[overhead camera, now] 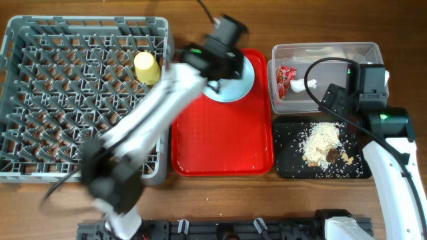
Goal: Sort waste into correct bins and load items into the dishwasher rack
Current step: 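Carry the blue bowl into the dish rack and release it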
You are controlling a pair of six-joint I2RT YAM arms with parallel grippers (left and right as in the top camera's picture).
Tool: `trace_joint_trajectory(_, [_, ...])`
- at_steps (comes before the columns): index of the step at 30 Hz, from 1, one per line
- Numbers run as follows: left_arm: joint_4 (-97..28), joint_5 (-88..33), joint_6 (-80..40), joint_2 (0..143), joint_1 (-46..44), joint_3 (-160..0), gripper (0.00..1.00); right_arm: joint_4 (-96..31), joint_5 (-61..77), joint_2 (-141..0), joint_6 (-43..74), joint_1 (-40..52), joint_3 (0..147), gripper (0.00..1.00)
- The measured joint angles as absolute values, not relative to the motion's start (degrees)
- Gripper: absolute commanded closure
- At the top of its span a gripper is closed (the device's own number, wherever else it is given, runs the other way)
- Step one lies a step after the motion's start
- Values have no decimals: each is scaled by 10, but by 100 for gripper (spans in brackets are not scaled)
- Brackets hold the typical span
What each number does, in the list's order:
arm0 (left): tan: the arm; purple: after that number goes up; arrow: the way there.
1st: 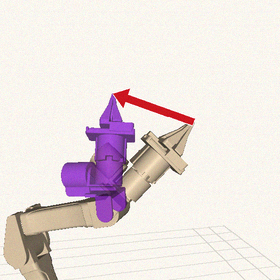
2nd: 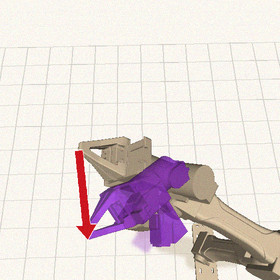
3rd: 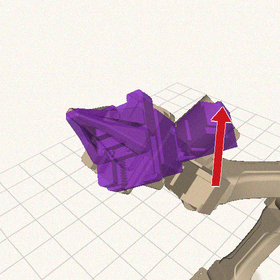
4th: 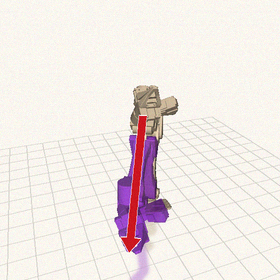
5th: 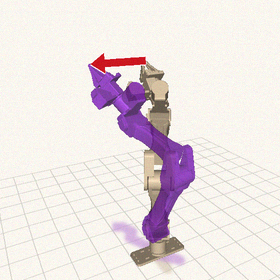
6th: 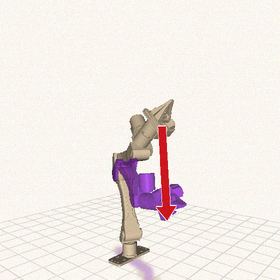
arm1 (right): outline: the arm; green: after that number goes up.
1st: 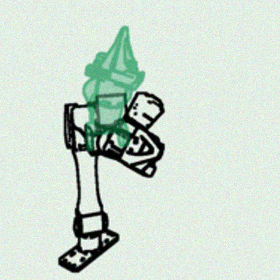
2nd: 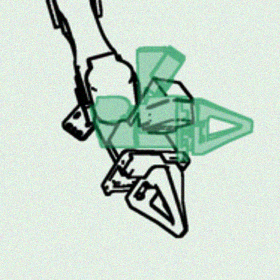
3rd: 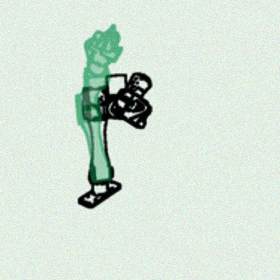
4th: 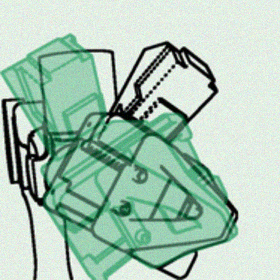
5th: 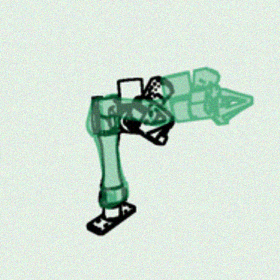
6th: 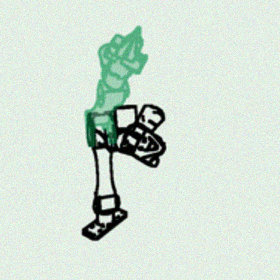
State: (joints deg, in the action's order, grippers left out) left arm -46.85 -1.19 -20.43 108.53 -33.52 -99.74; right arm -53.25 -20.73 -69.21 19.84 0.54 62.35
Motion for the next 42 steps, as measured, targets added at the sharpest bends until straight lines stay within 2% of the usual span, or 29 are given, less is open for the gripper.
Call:
trace_joint_trajectory(2, [-539,-89,-200,968,-254,-1014,96,-532,-207,-692,198,5,623,0])
trace_joint_trajectory(3, [-577,-165,-188,898,-152,-1030,96,-532,-206,-692,198,5,623,0])
trace_joint_trajectory(5, [-671,-349,-136,865,16,-1043,96,-533,-206,-692,198,5,623,0])
trace_joint_trajectory(8, [-841,-582,8,957,157,-1029,96,-532,-206,-692,198,5,623,0])
trace_joint_trajectory(10, [-925,-681,129,1058,202,-1005,96,-532,-206,-692,198,5,623,0])
trace_joint_trajectory(14, [-953,-743,265,1145,205,-976,96,-532,-206,-692,198,5,623,0])
trace_joint_trajectory(19, [-879,-762,321,1177,205,-928,96,-532,-206,-692,198,5,623,0])
trace_joint_trajectory(26, [-837,-805,325,1177,212,-883,96,-532,-206,-692,198,5,623,0])
trace_joint_trajectory(33, [-857,-863,283,1178,275,-874,96,-532,-206,-692,198,5,623,0])
trace_joint_trajectory(42, [-868,-883,269,1178,234,-873,96,-532,-206,-692,198,5,623,0])
